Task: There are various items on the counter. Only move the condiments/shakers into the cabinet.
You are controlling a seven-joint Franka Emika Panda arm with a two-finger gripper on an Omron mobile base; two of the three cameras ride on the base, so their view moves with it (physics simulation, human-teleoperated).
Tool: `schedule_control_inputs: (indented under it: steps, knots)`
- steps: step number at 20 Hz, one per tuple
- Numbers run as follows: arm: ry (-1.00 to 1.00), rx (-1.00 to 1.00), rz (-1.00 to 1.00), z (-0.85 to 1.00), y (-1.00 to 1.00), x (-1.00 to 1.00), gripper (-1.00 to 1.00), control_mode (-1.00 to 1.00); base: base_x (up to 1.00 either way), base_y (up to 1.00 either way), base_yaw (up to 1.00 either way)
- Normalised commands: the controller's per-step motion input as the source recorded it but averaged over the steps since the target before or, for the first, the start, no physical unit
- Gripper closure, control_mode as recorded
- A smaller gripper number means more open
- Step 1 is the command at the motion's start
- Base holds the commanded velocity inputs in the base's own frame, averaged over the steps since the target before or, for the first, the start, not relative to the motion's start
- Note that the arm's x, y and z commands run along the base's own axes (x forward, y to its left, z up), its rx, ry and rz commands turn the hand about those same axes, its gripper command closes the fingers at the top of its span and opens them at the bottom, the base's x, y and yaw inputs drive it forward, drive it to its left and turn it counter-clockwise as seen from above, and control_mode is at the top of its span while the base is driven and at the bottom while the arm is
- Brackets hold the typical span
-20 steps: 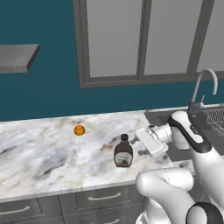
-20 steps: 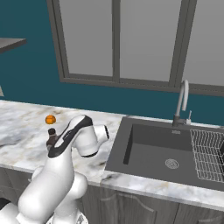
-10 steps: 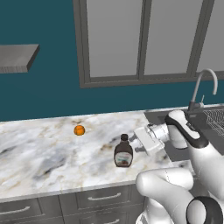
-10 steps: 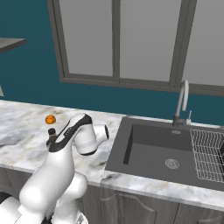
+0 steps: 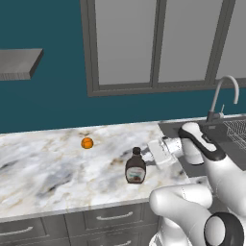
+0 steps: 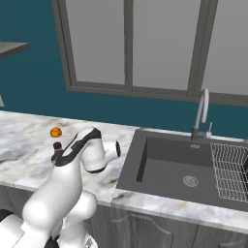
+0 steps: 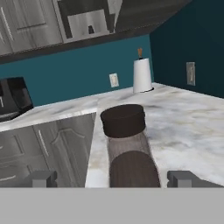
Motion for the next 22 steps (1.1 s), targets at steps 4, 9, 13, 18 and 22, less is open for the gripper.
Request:
schedule_control_inputs:
  steps: [4, 9, 13, 18, 22]
  knots:
    - [0.04, 0.00, -0.02, -0.11, 0.07, 0.27, -1.00, -1.00, 0.00, 0.00, 0.00]
    - [0.10, 0.00, 0.00, -0.02, 0.18, 0.34, -1.00, -1.00, 0.00, 0.00, 0.00]
    - [0.14, 0.00, 0.00, -0.07, 0.19, 0.29, -1.00, -1.00, 0.00, 0.00, 0.00]
    - [0.14, 0.00, 0.00, -0.14, 0.20, 0.26, -1.00, -1.00, 0.00, 0.00, 0.00]
    - [0.04, 0.00, 0.00, -0.05, 0.09, 0.08, 1.00, -1.00, 0.00, 0.00, 0.00]
